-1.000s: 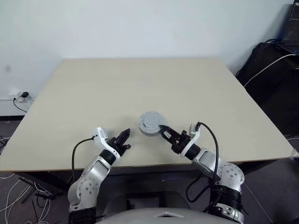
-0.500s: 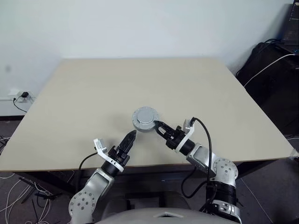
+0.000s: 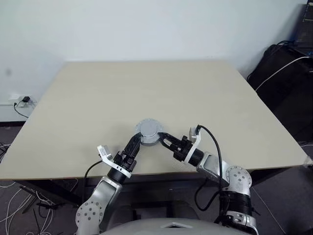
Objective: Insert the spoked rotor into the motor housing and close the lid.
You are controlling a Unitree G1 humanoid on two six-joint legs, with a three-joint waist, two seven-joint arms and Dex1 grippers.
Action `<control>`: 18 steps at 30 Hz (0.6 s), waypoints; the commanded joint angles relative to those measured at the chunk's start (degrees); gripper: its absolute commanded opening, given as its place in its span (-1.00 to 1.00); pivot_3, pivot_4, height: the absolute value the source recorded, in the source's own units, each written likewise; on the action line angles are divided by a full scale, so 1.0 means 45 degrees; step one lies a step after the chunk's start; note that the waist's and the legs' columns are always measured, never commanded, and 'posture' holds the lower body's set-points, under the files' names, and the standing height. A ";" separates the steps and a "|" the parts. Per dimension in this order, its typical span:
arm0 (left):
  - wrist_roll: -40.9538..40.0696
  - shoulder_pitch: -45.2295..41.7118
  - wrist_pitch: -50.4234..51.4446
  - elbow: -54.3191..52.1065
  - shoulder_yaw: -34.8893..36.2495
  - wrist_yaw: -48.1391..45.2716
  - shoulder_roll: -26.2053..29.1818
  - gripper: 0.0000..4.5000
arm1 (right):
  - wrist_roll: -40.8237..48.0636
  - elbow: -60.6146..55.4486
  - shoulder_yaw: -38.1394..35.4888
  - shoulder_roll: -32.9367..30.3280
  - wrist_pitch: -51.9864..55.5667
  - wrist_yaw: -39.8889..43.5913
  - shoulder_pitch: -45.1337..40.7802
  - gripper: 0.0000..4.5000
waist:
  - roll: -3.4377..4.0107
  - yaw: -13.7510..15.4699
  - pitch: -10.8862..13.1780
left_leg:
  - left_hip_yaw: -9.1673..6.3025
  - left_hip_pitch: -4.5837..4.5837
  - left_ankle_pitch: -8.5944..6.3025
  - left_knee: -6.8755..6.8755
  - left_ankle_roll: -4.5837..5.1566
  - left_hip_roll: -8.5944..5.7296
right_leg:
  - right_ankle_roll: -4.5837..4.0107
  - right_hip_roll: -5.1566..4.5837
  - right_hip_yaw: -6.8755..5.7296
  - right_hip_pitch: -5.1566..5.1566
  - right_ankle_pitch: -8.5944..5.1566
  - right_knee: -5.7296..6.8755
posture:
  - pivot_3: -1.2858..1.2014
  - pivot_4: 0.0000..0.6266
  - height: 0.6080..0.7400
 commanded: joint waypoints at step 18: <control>-0.0567 -0.0387 0.0006 0.0532 -0.0647 0.0250 -0.1096 -0.01 | 0.2465 -0.1181 0.1386 -0.0969 -0.0371 -0.0600 0.0409 -0.47 | -0.0003 0.0001 -0.0001 | -0.0001 0.0000 0.0000 0.0013 0.0001 0.0001 | 0.0030 0.0000 0.0000 0.0006 -0.0017 0.0000 | 0.03 -1.00 1.00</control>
